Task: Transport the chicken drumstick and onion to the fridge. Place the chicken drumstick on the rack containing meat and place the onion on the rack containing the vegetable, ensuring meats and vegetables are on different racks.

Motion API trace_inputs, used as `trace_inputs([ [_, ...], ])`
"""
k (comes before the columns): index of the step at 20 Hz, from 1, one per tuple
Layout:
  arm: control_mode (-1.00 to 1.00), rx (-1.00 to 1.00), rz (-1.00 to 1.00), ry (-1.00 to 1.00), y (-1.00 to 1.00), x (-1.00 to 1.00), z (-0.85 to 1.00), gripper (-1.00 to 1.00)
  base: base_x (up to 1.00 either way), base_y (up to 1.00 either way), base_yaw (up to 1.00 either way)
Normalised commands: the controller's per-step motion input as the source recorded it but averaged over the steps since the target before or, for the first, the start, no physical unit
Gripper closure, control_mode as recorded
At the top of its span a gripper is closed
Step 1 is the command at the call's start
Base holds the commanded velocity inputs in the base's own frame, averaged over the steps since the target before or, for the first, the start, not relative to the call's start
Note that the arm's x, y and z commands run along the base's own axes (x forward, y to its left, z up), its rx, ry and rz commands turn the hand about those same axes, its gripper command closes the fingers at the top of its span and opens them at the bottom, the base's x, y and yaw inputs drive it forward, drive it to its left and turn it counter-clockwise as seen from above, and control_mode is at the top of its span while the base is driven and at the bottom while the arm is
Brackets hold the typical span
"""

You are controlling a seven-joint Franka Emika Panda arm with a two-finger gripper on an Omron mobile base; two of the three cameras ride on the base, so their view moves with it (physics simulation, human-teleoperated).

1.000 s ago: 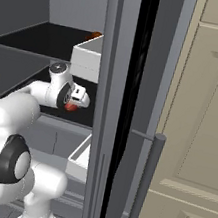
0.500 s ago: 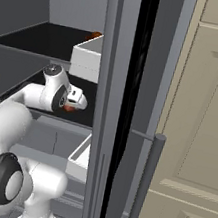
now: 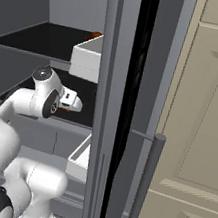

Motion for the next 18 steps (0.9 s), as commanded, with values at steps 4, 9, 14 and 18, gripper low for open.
trace_inputs([
  [4,-1.0,0.0,0.0,-0.13,0.0,-1.0,0.51,-1.0,0.0,0.0,0.0],
  [9,-1.0,0.0,0.0,0.0,0.0,-1.0,0.76,-1.0,0.0,0.0,0.0],
  [14,-1.0,0.0,0.0,-0.03,-0.11,-1.0,1.0,-1.0,0.0,0.0,0.0],
  [18,-1.0,0.01,0.0,0.04,-0.18,-1.0,0.97,-1.0,0.0,0.0,0.0],
])
